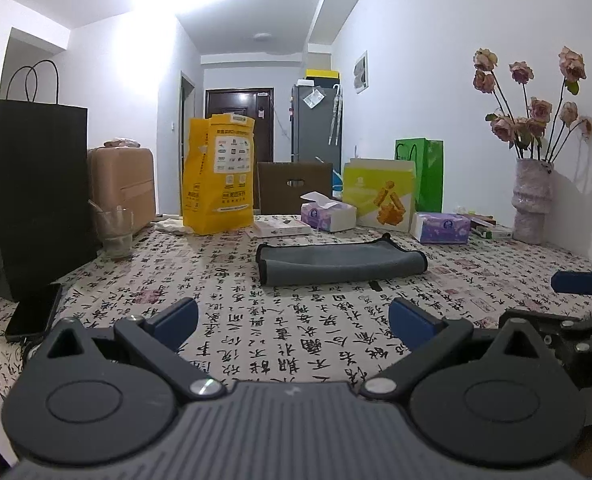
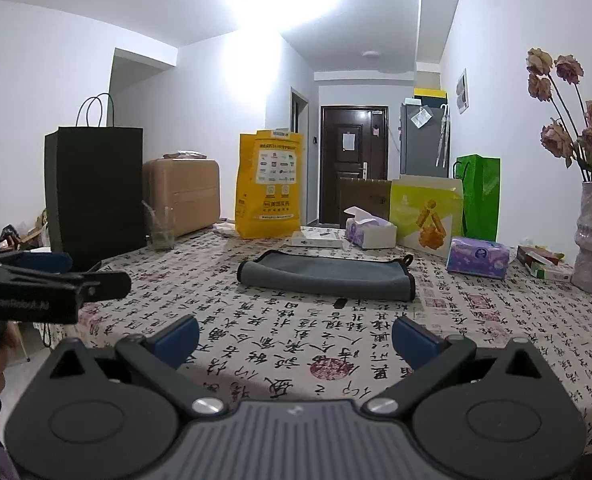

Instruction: Fold towel

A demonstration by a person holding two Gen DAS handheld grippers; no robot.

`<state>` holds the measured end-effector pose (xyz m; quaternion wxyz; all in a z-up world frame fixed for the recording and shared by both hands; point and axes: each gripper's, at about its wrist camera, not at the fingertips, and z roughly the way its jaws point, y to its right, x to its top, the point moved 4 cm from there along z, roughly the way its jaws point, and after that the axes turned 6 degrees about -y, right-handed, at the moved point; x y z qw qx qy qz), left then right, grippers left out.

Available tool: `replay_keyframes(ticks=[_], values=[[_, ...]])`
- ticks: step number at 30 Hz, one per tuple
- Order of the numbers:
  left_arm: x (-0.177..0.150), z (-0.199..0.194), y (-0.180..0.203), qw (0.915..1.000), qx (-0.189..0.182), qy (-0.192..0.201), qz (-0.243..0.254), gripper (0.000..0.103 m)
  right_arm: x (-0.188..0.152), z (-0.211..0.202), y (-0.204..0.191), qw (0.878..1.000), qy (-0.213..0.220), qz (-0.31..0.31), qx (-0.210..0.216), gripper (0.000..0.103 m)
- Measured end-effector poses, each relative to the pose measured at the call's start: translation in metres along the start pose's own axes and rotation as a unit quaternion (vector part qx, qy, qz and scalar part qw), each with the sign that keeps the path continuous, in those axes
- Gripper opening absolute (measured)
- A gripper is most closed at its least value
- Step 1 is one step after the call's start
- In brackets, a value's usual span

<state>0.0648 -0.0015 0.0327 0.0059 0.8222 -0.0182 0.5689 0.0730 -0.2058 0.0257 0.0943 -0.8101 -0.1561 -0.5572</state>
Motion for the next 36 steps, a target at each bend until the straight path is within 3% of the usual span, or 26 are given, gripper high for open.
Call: replay_keyframes(ticks=[20,36], values=[[-0.018,-0.013,-0.004,0.9998,0.003,-0.011,-0.014,0.103,-0.026,-0.024,-0.003,0.999,0.004,0.04,-0.013,0.103],[-0.024,-0.019,0.005,0.9998,-0.012,-0.014,0.001,0.103,-0.028,-0.029,-0.008,0.999,0.012,0.046,-0.011,0.103]])
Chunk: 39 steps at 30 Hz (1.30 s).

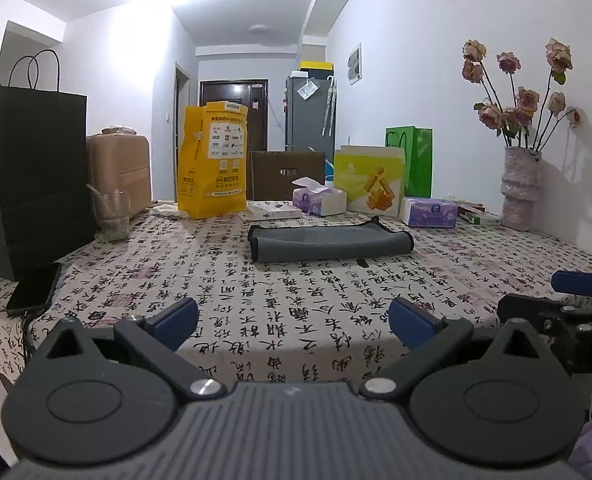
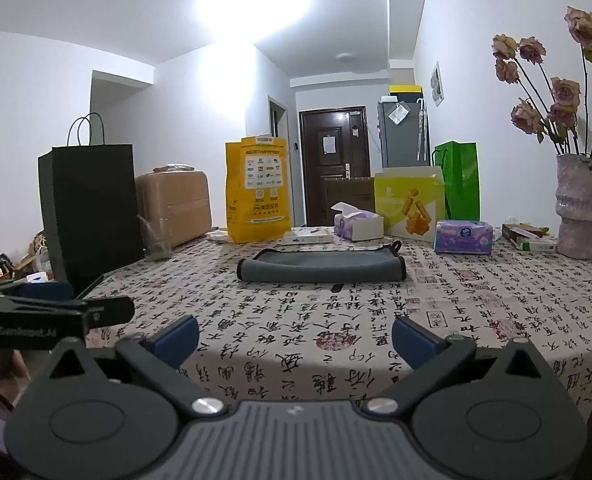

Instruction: Fold towel

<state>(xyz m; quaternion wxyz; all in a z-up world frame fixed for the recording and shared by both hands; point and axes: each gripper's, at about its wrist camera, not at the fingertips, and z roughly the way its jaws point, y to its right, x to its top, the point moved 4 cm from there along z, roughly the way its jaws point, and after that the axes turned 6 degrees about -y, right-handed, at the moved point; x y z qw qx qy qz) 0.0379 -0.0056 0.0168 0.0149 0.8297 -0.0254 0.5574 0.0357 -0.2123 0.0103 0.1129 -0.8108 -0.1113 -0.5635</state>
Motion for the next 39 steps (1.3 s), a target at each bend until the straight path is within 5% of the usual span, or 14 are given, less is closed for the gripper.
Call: replay_keyframes(ticks=[39], values=[[-0.0018,0.0005,0.001,1.0,0.0,-0.002,0.0,0.103,-0.0036,0.0035,-0.0004,1.0,-0.006,0.006,0.001,0.103]])
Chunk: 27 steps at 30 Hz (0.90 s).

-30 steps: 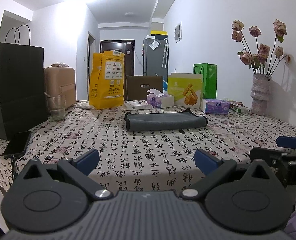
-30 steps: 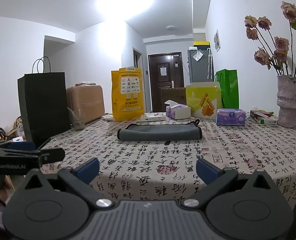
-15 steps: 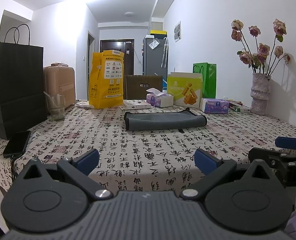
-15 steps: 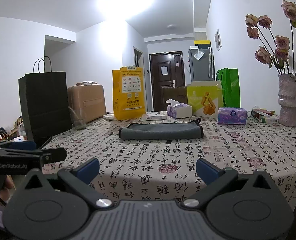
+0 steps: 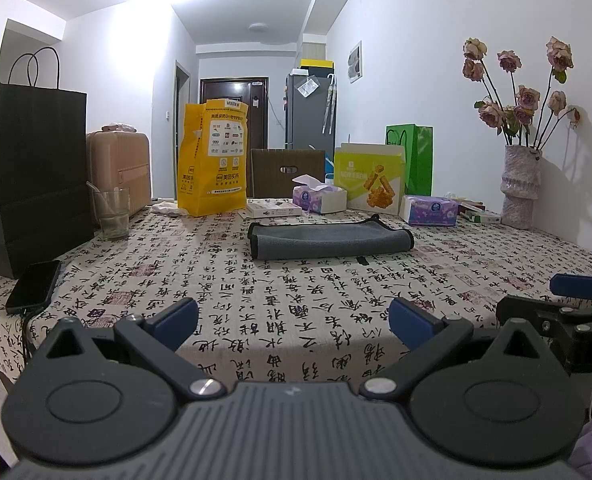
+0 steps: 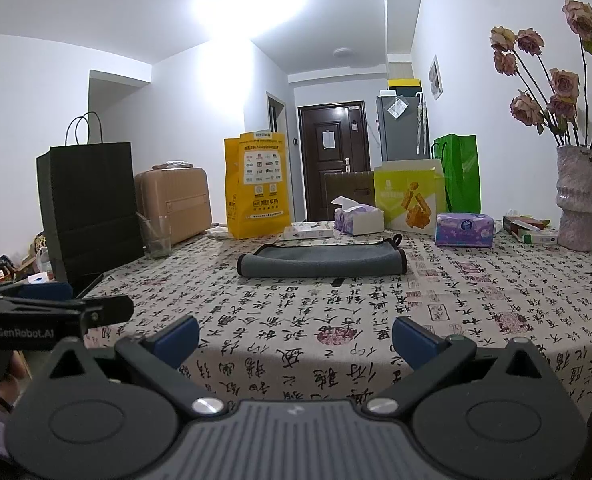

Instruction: Fold towel

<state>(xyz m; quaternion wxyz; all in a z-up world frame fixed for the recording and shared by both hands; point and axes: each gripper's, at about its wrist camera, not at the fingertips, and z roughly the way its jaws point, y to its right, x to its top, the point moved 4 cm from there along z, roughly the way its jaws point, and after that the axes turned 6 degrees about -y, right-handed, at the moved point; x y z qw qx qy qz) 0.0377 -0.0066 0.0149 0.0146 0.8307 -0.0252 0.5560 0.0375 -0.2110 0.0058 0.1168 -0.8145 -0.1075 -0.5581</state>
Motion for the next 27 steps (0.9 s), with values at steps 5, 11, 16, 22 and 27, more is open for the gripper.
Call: replay_keyframes(ticks=[5,11,16,22,27], values=[[0.0002,0.0,-0.0001,1.0,0.0,0.0,0.0,0.103,-0.0015,0.0009,0.0004,1.0,-0.002,0.001,0.0,0.103],[0.0003,0.0001,-0.0001,1.0,0.0,0.0,0.0,0.103,-0.0018,0.0025,0.0012,1.0,-0.005,0.002,0.0,0.103],[-0.0003,0.0003,0.0007,1.0,0.0,-0.001,0.0,0.103,-0.0018,0.0025,0.0005,1.0,-0.004,0.0,0.002,0.103],[-0.0002,0.0003,0.0006,1.0,0.0,-0.001,0.0,0.103,-0.0012,0.0025,0.0006,1.0,-0.004,0.0,0.003,0.103],[-0.0005,0.0002,0.0008,1.0,0.0,-0.001,0.0,0.103,-0.0013,0.0026,0.0007,1.0,-0.004,0.0,0.002,0.103]])
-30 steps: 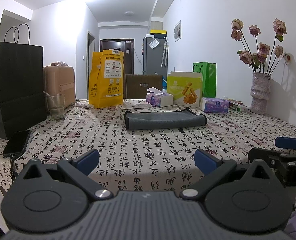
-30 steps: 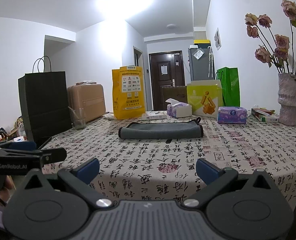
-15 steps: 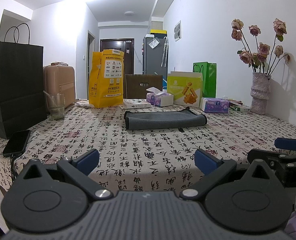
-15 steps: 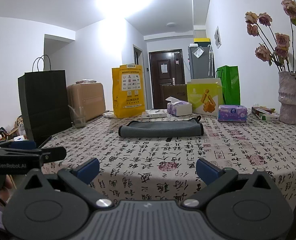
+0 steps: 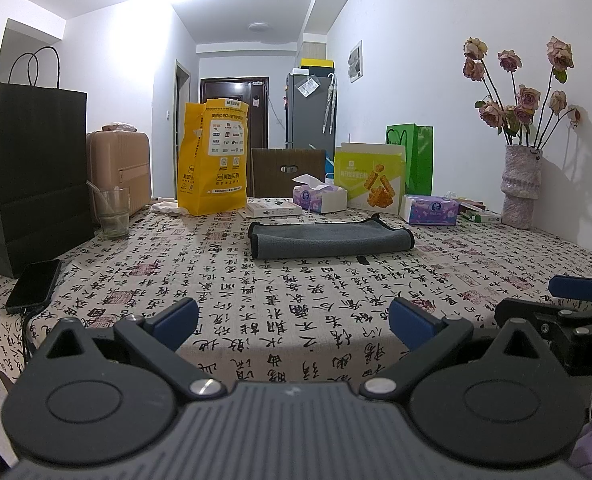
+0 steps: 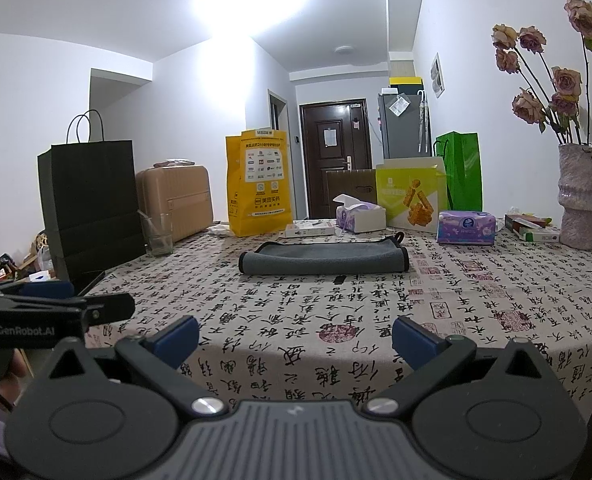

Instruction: Fold towel

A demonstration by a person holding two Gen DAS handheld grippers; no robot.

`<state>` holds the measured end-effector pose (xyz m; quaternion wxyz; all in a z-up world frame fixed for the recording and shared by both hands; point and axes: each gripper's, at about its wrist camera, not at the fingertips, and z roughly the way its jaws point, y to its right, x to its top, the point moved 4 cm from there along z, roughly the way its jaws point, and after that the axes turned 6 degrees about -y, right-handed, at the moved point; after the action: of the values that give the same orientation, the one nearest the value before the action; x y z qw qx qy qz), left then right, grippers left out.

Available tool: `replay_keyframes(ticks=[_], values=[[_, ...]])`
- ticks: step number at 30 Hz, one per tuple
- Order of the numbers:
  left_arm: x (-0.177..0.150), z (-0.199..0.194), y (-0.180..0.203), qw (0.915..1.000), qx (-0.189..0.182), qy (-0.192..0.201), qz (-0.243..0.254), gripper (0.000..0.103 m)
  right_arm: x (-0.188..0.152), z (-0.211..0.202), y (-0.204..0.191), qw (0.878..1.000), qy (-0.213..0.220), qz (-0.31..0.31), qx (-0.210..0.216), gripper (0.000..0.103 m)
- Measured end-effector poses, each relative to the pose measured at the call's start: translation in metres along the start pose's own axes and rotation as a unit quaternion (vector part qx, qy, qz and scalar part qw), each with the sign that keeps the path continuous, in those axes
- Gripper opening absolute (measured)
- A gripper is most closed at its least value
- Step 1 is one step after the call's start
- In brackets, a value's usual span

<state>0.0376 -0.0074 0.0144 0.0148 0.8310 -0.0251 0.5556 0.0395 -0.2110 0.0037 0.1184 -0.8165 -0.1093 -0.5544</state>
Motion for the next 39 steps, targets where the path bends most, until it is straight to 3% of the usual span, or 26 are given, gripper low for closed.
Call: replay_keyframes(ticks=[39], values=[[0.0011,-0.0001,-0.0011,1.0,-0.002,-0.002,-0.001,0.103,0.001,0.0012,0.0013,1.0,-0.002,0.002,0.0,0.103]])
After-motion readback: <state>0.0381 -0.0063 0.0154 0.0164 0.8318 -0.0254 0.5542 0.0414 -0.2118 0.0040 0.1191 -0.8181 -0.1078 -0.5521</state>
